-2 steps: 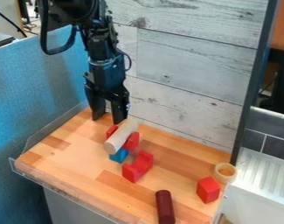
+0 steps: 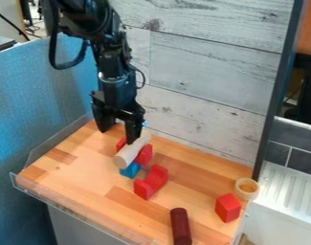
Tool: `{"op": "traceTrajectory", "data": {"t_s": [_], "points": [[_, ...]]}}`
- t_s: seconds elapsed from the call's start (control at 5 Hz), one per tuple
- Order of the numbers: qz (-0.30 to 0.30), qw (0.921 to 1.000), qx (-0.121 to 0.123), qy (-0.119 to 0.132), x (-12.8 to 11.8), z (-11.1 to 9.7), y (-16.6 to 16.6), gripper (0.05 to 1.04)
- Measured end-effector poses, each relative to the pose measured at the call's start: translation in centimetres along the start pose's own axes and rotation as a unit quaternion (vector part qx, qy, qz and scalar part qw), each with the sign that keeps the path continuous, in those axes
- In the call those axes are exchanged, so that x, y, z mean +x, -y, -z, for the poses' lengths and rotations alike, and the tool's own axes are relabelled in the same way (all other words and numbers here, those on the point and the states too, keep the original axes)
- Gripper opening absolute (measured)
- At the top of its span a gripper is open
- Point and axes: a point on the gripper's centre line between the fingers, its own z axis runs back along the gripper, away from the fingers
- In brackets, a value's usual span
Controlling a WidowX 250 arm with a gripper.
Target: Move the red arch to the top
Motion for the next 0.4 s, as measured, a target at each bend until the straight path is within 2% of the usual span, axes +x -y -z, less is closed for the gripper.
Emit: {"op": "traceTrajectory", "data": {"t_s": [0.2,0.4], "points": [[-0.051,0.9985,0.021,-0.003,0.2,0.2,0.5,1.001],[-0.104,0.9939,0.037,0.002,-0.7,1.7,1.3,1.001]]}}
